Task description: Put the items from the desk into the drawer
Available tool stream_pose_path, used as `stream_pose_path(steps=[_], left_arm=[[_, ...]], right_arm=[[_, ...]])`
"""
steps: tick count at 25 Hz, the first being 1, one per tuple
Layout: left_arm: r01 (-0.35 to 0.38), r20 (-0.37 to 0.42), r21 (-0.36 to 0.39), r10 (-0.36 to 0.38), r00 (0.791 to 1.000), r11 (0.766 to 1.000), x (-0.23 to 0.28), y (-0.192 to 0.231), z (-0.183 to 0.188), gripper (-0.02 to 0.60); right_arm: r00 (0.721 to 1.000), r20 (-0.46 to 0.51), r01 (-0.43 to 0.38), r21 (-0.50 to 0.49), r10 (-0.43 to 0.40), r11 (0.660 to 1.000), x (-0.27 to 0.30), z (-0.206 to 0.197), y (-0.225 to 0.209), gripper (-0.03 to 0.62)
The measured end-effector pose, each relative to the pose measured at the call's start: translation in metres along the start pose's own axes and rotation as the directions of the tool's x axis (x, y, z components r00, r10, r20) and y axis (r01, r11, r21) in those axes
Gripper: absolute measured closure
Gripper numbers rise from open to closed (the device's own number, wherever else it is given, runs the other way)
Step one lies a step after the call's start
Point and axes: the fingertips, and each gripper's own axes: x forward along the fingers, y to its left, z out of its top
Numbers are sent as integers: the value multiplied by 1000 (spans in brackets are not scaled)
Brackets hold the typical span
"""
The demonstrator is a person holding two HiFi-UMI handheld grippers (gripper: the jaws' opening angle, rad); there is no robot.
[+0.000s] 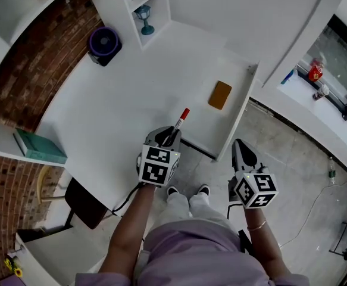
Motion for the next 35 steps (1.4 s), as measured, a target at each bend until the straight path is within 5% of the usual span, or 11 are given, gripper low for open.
stream_pose_path(steps=[18,35], left_arm=[[95,-32,95,-92,995,991,79,-95,31,512],[241,-145,151,-219,965,959,163,-86,25,512]], right_arm=[[993,32,107,81,-110,991,-48,1,-107,591],[971,-3,237,125,-239,963,1,6,-131,591]])
